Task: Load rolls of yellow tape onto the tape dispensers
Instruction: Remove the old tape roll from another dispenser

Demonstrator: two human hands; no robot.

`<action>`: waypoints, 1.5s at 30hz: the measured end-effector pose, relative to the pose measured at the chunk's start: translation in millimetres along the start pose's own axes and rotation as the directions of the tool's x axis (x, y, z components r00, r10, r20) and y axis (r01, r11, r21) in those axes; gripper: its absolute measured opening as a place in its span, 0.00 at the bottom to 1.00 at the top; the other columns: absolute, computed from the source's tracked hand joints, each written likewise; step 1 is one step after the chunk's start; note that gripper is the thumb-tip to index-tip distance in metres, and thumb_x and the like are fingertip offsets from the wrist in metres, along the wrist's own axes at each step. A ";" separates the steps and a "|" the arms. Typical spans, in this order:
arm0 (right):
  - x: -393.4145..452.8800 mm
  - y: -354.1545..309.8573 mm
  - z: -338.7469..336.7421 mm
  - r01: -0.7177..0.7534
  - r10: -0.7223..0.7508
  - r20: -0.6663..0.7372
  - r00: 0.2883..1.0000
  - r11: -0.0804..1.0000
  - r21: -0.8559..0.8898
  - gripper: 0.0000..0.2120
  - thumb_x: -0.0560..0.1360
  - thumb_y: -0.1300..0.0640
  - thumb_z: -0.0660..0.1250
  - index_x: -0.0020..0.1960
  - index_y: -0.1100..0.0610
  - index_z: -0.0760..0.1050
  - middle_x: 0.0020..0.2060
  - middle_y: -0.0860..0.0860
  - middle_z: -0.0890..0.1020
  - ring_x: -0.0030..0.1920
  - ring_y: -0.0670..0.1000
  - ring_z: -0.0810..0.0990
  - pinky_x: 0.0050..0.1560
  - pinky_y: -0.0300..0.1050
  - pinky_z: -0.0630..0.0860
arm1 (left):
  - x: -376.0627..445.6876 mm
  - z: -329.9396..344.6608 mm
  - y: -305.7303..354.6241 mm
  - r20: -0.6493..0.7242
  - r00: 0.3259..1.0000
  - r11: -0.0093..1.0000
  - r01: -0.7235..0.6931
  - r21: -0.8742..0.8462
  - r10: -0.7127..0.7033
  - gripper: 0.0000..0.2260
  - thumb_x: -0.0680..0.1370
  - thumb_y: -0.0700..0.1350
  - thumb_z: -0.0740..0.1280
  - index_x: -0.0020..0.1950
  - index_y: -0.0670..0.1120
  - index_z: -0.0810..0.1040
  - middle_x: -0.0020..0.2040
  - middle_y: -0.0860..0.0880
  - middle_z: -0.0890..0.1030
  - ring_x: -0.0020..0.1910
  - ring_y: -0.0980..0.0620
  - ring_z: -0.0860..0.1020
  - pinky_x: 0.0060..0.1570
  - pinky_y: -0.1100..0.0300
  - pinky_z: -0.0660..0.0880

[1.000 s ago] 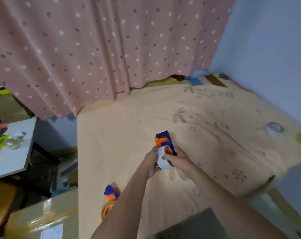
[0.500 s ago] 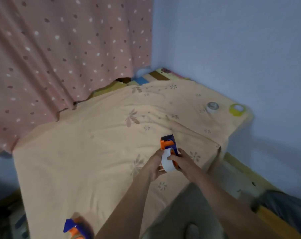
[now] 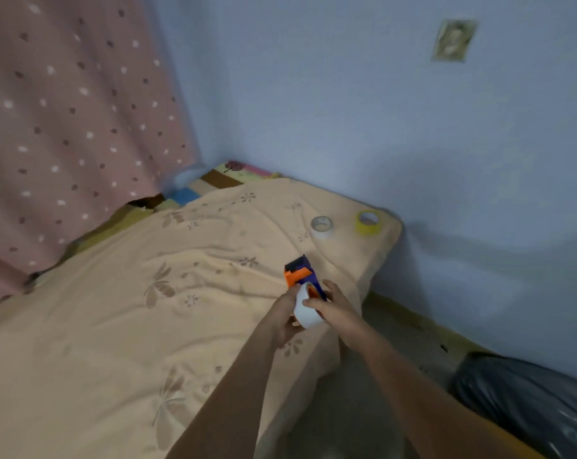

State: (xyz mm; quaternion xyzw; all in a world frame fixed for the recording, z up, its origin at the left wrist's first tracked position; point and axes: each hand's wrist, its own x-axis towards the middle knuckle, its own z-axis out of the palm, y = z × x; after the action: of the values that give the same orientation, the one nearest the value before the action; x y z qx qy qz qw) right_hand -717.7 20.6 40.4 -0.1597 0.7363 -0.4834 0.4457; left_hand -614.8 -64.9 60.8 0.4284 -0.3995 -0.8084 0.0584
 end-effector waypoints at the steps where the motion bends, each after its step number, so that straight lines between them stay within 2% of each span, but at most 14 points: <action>1: 8.2 -1.8 -12.2 0.001 -0.001 -0.005 1.000 1.000 0.012 0.43 0.69 0.46 0.75 0.78 0.43 0.58 0.72 0.49 0.70 0.67 0.55 0.73 0.64 0.50 0.72 | 9.1 10.7 2.7 0.002 1.000 1.000 0.002 0.013 -0.002 0.24 0.83 0.56 0.60 0.73 0.41 0.73 0.70 0.36 0.76 0.67 0.37 0.75 0.64 0.43 0.73; 3: 23.9 -4.9 -31.5 0.000 0.001 -0.033 0.999 0.999 0.035 0.42 0.69 0.48 0.76 0.77 0.43 0.59 0.72 0.48 0.70 0.63 0.53 0.73 0.57 0.47 0.72 | 26.2 29.4 8.5 0.009 1.000 0.999 0.019 0.048 -0.020 0.24 0.83 0.57 0.60 0.72 0.43 0.74 0.69 0.38 0.77 0.69 0.37 0.74 0.67 0.42 0.72; 9: 73.4 -10.6 -70.0 0.012 -0.007 -0.070 0.998 0.998 0.069 0.33 0.69 0.48 0.77 0.69 0.40 0.66 0.58 0.44 0.72 0.53 0.47 0.75 0.39 0.39 0.73 | 77.5 67.0 30.2 0.040 0.999 0.997 0.033 0.075 -0.036 0.24 0.82 0.58 0.61 0.72 0.46 0.74 0.69 0.38 0.77 0.65 0.38 0.77 0.58 0.46 0.75; 14: 124.6 -32.1 -100.2 0.050 -0.048 -0.033 0.998 0.996 0.068 0.27 0.70 0.49 0.76 0.62 0.40 0.65 0.50 0.37 0.72 0.49 0.43 0.75 0.41 0.36 0.73 | 135.5 82.4 54.3 0.027 0.998 0.998 0.057 -0.018 -0.057 0.23 0.80 0.57 0.65 0.71 0.46 0.74 0.68 0.38 0.77 0.67 0.38 0.76 0.60 0.44 0.76; 18: 179.2 -60.8 -120.2 0.112 -0.112 -0.002 0.994 0.994 0.013 0.27 0.70 0.47 0.76 0.65 0.46 0.70 0.54 0.42 0.77 0.53 0.42 0.78 0.42 0.36 0.75 | 190.9 91.6 88.1 0.018 0.999 0.998 0.036 -0.053 -0.035 0.22 0.78 0.59 0.66 0.67 0.48 0.77 0.64 0.40 0.80 0.65 0.39 0.77 0.64 0.44 0.74; 22: 228.1 -99.4 -134.0 0.100 -0.098 0.033 0.995 0.993 -0.070 0.30 0.65 0.40 0.75 0.65 0.44 0.72 0.55 0.43 0.79 0.53 0.44 0.80 0.43 0.37 0.75 | 232.3 97.0 130.3 0.021 1.000 0.997 0.018 -0.073 -0.017 0.18 0.79 0.59 0.65 0.62 0.49 0.80 0.58 0.42 0.84 0.54 0.44 0.81 0.58 0.47 0.78; 24: 253.8 -115.7 -138.5 0.089 -0.084 0.049 0.995 0.991 -0.100 0.30 0.63 0.39 0.75 0.62 0.42 0.72 0.54 0.43 0.80 0.52 0.43 0.80 0.42 0.36 0.75 | 253.0 94.2 148.3 0.051 0.999 0.995 0.003 -0.099 0.002 0.17 0.80 0.59 0.64 0.61 0.49 0.81 0.54 0.44 0.87 0.49 0.46 0.86 0.46 0.52 0.83; 25: 266.0 -123.0 -140.0 0.083 -0.078 0.052 0.996 0.990 -0.114 0.28 0.63 0.40 0.76 0.61 0.41 0.71 0.53 0.42 0.80 0.51 0.42 0.80 0.41 0.36 0.74 | 263.0 92.4 156.7 0.054 0.998 0.993 -0.009 -0.116 0.016 0.18 0.80 0.58 0.64 0.63 0.48 0.81 0.55 0.44 0.86 0.50 0.46 0.86 0.45 0.51 0.83; 28: 292.3 -142.7 -144.3 0.053 -0.037 0.101 0.994 0.985 -0.166 0.26 0.68 0.41 0.75 0.61 0.40 0.68 0.49 0.39 0.78 0.47 0.40 0.79 0.35 0.31 0.73 | 285.7 90.9 177.2 0.041 0.999 0.989 0.006 -0.149 0.000 0.22 0.81 0.56 0.65 0.70 0.46 0.76 0.66 0.39 0.80 0.65 0.40 0.79 0.62 0.44 0.78; 32: 318.4 -161.5 -144.9 0.065 -0.017 0.194 0.981 0.967 -0.245 0.21 0.67 0.39 0.74 0.55 0.38 0.70 0.48 0.40 0.78 0.46 0.41 0.79 0.37 0.34 0.76 | 311.4 83.3 189.2 0.005 1.000 0.976 0.007 -0.216 -0.007 0.22 0.81 0.57 0.65 0.70 0.45 0.77 0.64 0.39 0.81 0.60 0.40 0.81 0.55 0.46 0.81; 34: 334.3 -168.3 -145.2 0.087 -0.010 0.261 0.965 0.955 -0.283 0.17 0.69 0.42 0.74 0.53 0.38 0.69 0.48 0.40 0.78 0.47 0.42 0.79 0.43 0.39 0.79 | 321.0 80.2 193.9 -0.047 0.999 0.978 -0.015 -0.209 0.005 0.23 0.81 0.56 0.66 0.70 0.44 0.77 0.65 0.38 0.80 0.63 0.38 0.79 0.61 0.42 0.78; 38: 370.7 -180.3 -146.7 0.115 0.021 0.410 0.912 0.946 -0.304 0.28 0.71 0.45 0.76 0.64 0.43 0.65 0.52 0.39 0.75 0.51 0.41 0.77 0.45 0.38 0.77 | 337.5 76.0 201.9 -0.112 0.991 0.977 -0.092 -0.194 0.072 0.21 0.83 0.56 0.62 0.71 0.46 0.76 0.67 0.39 0.80 0.68 0.36 0.76 0.69 0.34 0.70; 41: 397.3 -187.3 -154.9 0.119 0.059 0.488 0.871 0.938 -0.325 0.33 0.65 0.39 0.77 0.65 0.41 0.65 0.54 0.40 0.75 0.54 0.43 0.78 0.50 0.42 0.77 | 347.0 83.6 213.3 -0.169 0.982 0.975 -0.112 -0.191 0.079 0.20 0.84 0.53 0.59 0.72 0.45 0.74 0.68 0.38 0.79 0.68 0.36 0.76 0.70 0.35 0.69; 45: 426.2 -196.0 -169.1 0.140 0.043 0.517 0.855 0.940 -0.311 0.37 0.60 0.35 0.76 0.65 0.40 0.68 0.53 0.38 0.77 0.53 0.41 0.78 0.45 0.39 0.76 | 360.3 103.9 228.5 -0.272 0.958 0.966 -0.153 -0.207 0.094 0.18 0.82 0.50 0.60 0.69 0.44 0.76 0.67 0.36 0.78 0.62 0.37 0.78 0.69 0.39 0.70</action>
State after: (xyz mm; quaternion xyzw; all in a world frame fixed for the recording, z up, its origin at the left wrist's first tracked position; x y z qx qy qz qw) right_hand -1128.3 -261.4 16.7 -0.3762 0.6570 -0.3005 0.5801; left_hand -973.9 -314.3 19.7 0.4952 -0.3199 -0.7802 0.2092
